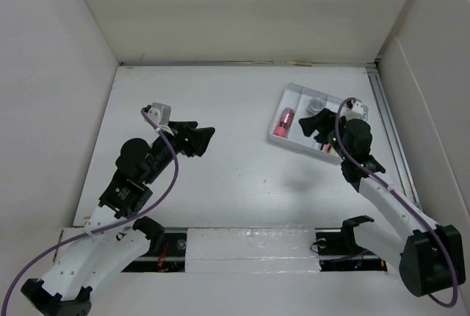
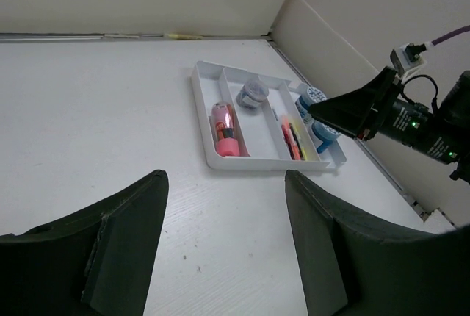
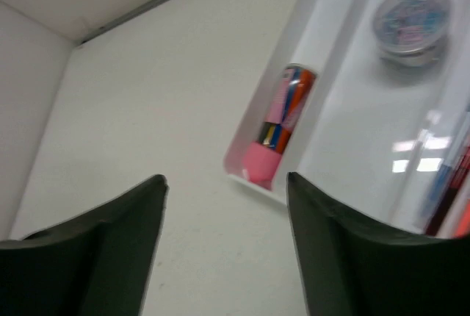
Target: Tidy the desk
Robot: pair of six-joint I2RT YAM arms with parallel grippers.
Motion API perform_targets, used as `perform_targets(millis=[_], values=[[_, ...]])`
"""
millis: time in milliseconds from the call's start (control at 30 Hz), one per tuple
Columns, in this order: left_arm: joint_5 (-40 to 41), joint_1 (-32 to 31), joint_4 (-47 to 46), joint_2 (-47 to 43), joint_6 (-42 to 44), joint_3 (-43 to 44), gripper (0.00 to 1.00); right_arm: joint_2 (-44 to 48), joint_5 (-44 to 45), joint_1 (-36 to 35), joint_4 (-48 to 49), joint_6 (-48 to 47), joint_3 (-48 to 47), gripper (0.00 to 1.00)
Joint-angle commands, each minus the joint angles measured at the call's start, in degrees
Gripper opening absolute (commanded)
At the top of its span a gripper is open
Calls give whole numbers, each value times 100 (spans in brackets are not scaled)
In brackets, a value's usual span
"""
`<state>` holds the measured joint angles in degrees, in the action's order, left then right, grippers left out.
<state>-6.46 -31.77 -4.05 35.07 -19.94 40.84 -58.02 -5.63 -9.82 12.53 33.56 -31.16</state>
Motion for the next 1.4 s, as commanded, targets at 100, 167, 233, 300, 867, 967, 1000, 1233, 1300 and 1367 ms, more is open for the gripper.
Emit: perform_targets(millis=[100,167,233,300,867,967,1000,1233,1300,1367], values=[[-286,-14,-280,53,105,205,63,134,-455,-906,583,-377,-277,100],[-251,-14,-280,61,114,223,63,19,-806,-1293,828,-429,-303,100],[-198,-14,-245,88,122,231,64,-199,-1475,-1713,1092,-613,-356,100],[-224,-14,-236,70,131,249,64,-358,-1843,-2065,1128,-823,-557,100],[-277,-14,-210,-352,254,275,64,151,-2443,-4897,-559,-1836,-2369,100],[-338,-14,-227,-413,254,258,64,256,-2741,-5116,-603,-1853,-2421,100],[-339,-14,-245,-413,246,267,64,256,-2742,-5178,-612,-1853,-2421,100],[-400,-14,-236,-475,201,275,63,-25,-1133,-5626,-1095,-1853,-2579,100],[-409,-14,-201,-466,201,302,62,-95,-1177,-5679,-1078,-1879,-2632,100],[-514,-14,-192,-440,201,319,62,-104,-1072,-5741,-1060,-1915,-2632,100]])
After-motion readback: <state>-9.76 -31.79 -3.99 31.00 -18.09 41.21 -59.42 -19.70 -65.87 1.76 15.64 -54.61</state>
